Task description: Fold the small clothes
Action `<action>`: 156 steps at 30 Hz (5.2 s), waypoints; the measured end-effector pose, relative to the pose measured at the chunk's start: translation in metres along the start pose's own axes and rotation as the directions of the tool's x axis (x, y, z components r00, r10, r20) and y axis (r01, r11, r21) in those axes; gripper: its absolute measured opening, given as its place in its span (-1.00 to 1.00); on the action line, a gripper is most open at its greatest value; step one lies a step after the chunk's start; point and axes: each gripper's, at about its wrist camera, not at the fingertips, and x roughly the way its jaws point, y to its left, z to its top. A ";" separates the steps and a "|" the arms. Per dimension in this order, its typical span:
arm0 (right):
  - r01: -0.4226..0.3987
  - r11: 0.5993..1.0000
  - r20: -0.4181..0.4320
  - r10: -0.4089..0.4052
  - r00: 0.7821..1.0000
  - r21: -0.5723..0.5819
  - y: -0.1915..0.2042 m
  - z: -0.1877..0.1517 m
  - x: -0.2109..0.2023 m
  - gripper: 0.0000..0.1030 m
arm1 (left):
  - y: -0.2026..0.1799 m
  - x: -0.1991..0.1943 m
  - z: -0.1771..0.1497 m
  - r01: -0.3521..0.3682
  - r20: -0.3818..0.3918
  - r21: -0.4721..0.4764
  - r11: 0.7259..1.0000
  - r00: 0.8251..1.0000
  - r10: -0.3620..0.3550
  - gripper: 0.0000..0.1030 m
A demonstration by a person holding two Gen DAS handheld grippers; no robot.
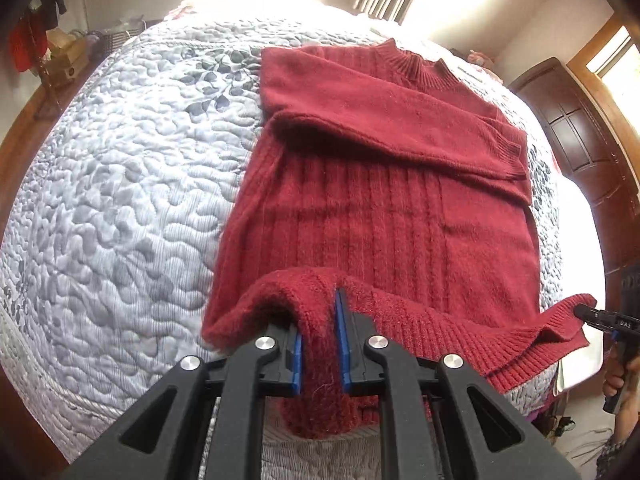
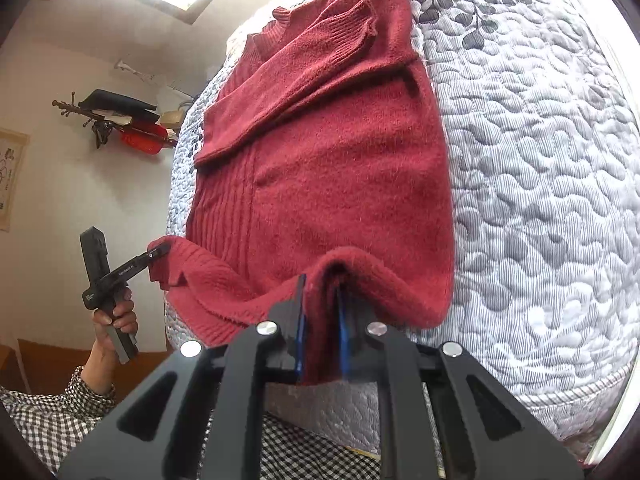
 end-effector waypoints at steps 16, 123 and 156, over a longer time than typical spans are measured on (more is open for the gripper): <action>0.041 0.993 -0.033 -0.037 0.999 0.107 -0.050 0.067 0.024 -0.68 | 0.024 0.045 0.050 -0.007 -0.051 -0.133 0.991 0.999 0.000 -0.42; 0.222 0.966 0.024 -0.221 0.975 -0.134 -0.033 0.159 0.031 0.30 | 0.040 0.064 0.139 -0.078 -0.055 0.009 0.997 0.995 0.078 0.27; 0.256 0.959 0.053 -0.252 0.966 -0.124 -0.034 0.156 0.021 -0.36 | 0.001 0.049 0.124 -0.240 0.042 0.053 0.969 0.970 0.238 -0.09</action>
